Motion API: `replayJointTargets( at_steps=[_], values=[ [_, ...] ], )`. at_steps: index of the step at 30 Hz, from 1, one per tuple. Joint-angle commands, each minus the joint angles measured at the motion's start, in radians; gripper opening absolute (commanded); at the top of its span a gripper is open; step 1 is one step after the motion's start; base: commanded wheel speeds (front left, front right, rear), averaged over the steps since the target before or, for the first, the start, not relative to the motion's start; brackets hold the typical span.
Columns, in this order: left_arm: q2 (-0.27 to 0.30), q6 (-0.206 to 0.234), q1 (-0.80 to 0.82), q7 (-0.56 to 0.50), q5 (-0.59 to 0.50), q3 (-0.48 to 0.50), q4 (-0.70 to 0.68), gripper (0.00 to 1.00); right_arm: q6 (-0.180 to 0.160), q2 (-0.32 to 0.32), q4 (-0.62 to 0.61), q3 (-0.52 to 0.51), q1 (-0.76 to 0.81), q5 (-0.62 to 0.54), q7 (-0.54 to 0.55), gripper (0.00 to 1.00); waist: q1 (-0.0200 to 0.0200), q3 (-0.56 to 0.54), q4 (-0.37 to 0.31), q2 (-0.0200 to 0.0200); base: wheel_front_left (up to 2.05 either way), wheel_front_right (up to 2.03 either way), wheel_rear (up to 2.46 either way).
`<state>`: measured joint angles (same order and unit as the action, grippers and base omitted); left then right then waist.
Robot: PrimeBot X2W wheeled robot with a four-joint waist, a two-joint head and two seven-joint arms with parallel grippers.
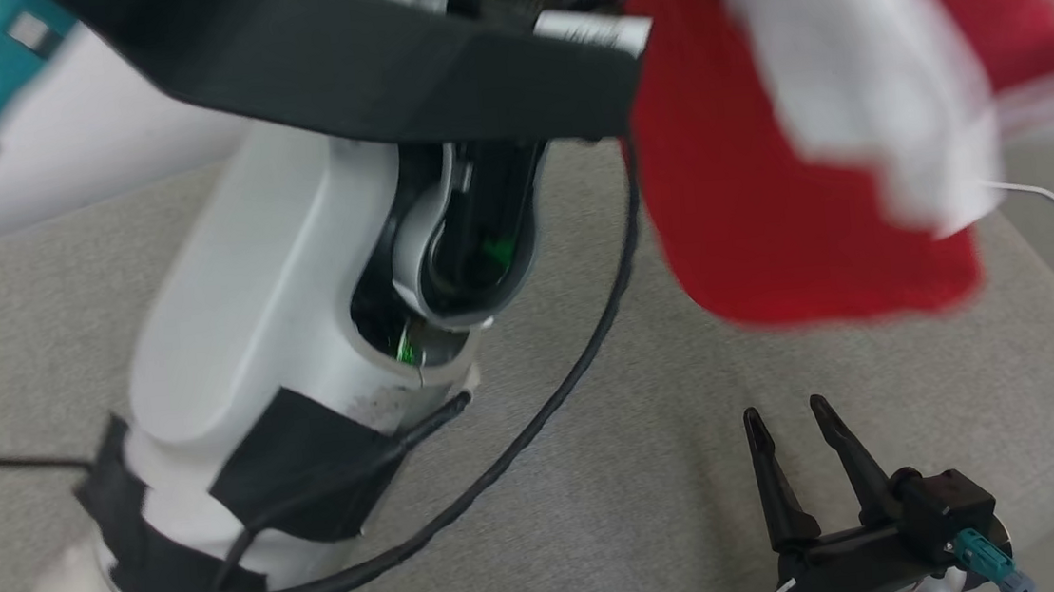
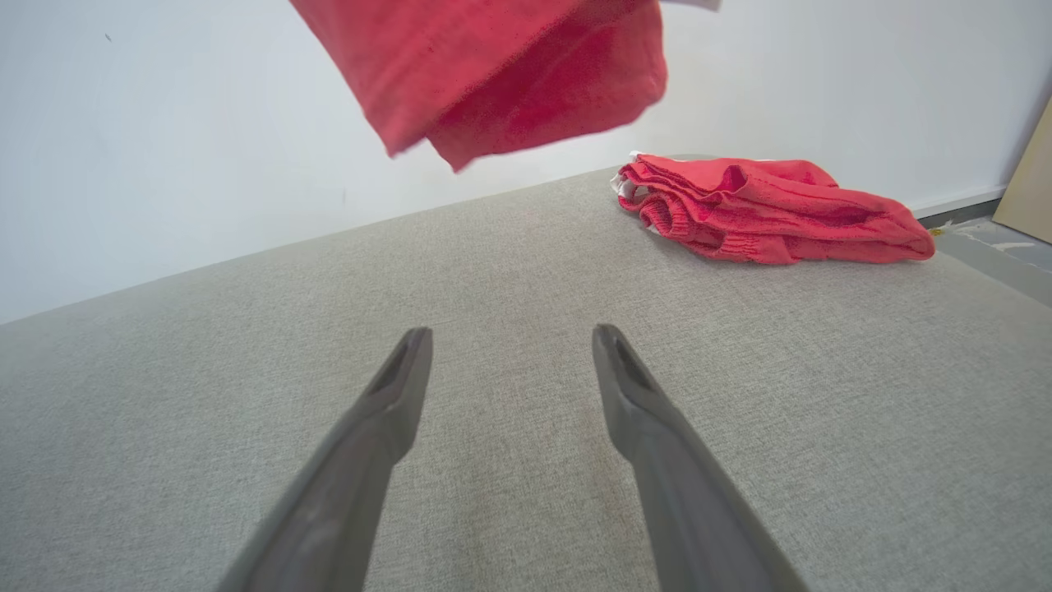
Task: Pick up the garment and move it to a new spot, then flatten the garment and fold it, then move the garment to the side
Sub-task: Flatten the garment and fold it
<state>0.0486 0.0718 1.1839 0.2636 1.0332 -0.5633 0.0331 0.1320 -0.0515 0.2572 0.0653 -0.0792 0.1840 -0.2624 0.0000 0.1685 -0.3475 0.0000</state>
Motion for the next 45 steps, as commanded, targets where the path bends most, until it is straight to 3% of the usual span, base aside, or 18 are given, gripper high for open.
replayJointTargets(
  at_steps=[1, 9, 14, 20, 25, 26, 27, 31, 34, 37, 45],
  values=[
    [0.003, 0.004, -0.043, 0.001, -0.003, -0.001, 0.013, 0.00, -0.002, 0.003, -0.003, -0.002, -0.003, -0.001, -0.003, 1.00, 0.0000, 0.005, 0.024, 0.0000, 0.00, 0.00, 0.00],
    [0.020, 0.001, -0.381, 0.002, -0.130, 0.107, 0.290, 0.00, -0.002, 0.003, -0.014, -0.001, -0.012, -0.019, -0.002, 1.00, 0.0000, 0.032, 0.125, 0.0000, 0.00, 0.00, 0.00],
    [0.049, -0.014, -0.545, 0.002, -0.206, 0.247, 0.443, 0.00, -0.002, 0.003, -0.020, -0.010, -0.019, -0.041, -0.002, 1.00, 0.0000, 0.048, 0.169, 0.0000, 0.00, 0.00, 0.00],
    [0.065, -0.038, -0.617, 0.002, -0.292, 0.422, 0.498, 0.00, -0.002, 0.003, -0.018, -0.009, -0.019, -0.058, -0.002, 1.00, 0.0000, 0.055, 0.214, 0.0000, 0.00, 0.00, 0.00],
    [0.060, -0.055, -0.594, 0.002, -0.371, 0.496, 0.534, 0.00, -0.002, 0.003, -0.014, 0.000, -0.023, -0.064, -0.002, 1.00, 0.0000, 0.053, 0.228, 0.0000, 0.00, 0.00, 0.00],
    [0.058, -0.057, -0.589, 0.002, -0.391, 0.497, 0.548, 0.27, -0.002, 0.003, -0.012, 0.002, -0.024, -0.065, -0.002, 1.00, 0.0000, 0.052, 0.228, 0.0000, 0.00, 0.00, 0.00],
    [0.055, -0.057, -0.586, 0.002, -0.408, 0.495, 0.567, 1.00, -0.002, 0.003, -0.011, 0.003, -0.024, -0.065, -0.002, 1.00, 0.0000, 0.050, 0.228, 0.0000, 0.00, 0.00, 0.00],
    [0.057, -0.041, -0.566, 0.002, -0.469, 0.478, 0.639, 1.00, -0.002, 0.003, -0.011, -0.002, -0.022, -0.067, -0.002, 1.00, 0.0000, 0.043, 0.225, 0.0000, 0.00, 0.00, 0.00],
    [0.081, 0.005, -0.573, -0.005, -0.502, 0.466, 0.702, 1.00, -0.002, 0.003, -0.015, -0.017, -0.009, -0.064, -0.002, 1.00, 0.0000, 0.034, 0.219, 0.0000, 0.00, 0.00, 0.00],
    [0.094, 0.032, -0.610, -0.001, -0.514, 0.483, 0.676, 1.00, -0.002, 0.003, -0.019, -0.029, 0.000, -0.056, -0.002, 1.00, 0.0000, 0.029, 0.216, 0.0000, 0.00, 0.00, 0.00],
    [0.056, -0.018, -0.843, 0.001, -0.547, 0.433, 0.426, 1.00, -0.002, 0.002, -0.033, -0.065, 0.026, -0.053, -0.002, 1.00, 0.0000, 0.022, 0.223, 0.0000, 0.00, 0.00, 0.00]
  ],
)
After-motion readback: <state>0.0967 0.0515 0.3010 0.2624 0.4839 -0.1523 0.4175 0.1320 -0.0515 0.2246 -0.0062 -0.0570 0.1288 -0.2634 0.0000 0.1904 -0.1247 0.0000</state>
